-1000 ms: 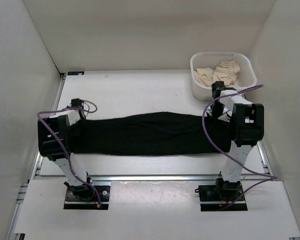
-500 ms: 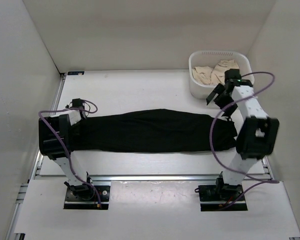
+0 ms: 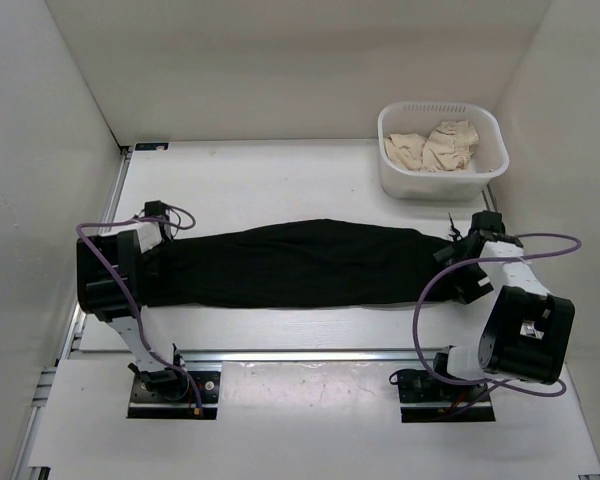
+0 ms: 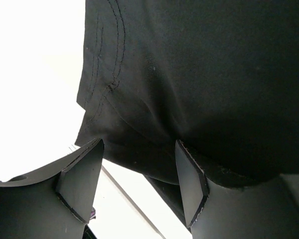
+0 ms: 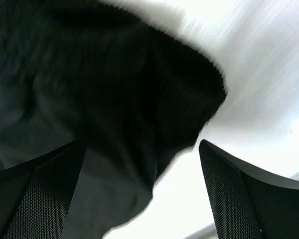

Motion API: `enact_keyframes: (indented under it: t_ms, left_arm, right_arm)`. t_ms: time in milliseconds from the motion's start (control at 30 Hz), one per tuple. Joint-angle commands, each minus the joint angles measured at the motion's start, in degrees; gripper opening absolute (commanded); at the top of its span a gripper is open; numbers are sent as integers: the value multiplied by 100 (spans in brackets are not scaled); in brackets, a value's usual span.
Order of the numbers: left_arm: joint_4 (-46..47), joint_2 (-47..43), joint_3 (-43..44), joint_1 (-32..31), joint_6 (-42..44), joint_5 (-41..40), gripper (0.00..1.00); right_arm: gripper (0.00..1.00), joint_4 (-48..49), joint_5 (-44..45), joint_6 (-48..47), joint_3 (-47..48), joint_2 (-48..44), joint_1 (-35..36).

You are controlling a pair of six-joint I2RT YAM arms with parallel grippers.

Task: Fold and stack the trousers
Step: Fold the trousers

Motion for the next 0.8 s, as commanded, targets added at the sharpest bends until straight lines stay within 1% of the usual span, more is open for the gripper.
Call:
enact_keyframes:
  t_ms: [0,33,100,167,233,300,333,367,400,433,467,567,633,733,767]
  left_arm:
    - [-382,-12,-343,58,-185,832,72]
    - [-382,-13,-413,58,-185,832,72]
    - [-382,-126,-483,58,-185,832,72]
    - [-382,-179,-563,58,-185,771,72]
    - [-382,-180,-676,58,-185,718,72]
    - [-382,-232,-677,58,-185,718,72]
    - [-434,-232,-677,58,-185,718,73]
    - [-435,-232,-677,58,-185,718,73]
    - [-435,-232,-677,58,-185,718,73]
    - [-435,-232,-677,-3,-185,718,73]
    - [-496,-232,-677,-3,-185,718,73]
    - [-549,-232,-615,-196,-185,920,73]
    - [-601,-232,-563,-388,-185,973,73]
    - [-654,-110,-449,-679,-185,1043,73]
    - [-655,-109,-370,-680,-185,1095,73]
  right_arm:
    - [99,1577,209,492,-306,-7,-228]
    - [99,1910,209,492,-360,107,-290]
    - [99,2070,262,492,-360,555,-456]
    - [99,2071,69,492,-360,1030,-571]
    - [95,2071,-54,492,-264,1494,-668]
    - [76,2018,-290,352,-211,1734,-808]
    - [63,2071,-292,351,-211,1795,-809]
    - [31,2071,-292,299,-211,1796,-870]
    - [15,2071,-292,299,-211,1796,-957]
    - [3,2010,-196,220,-211,1700,-1019]
    - [0,2010,-12,98,-158,1621,-1150]
    - [0,1887,383,-263,43,1191,-1344]
    - [0,1755,848,-772,315,840,-1345]
    - [0,1334,1280,-1239,1000,383,-802]
    - [0,1159,1630,-1335,1168,285,-182]
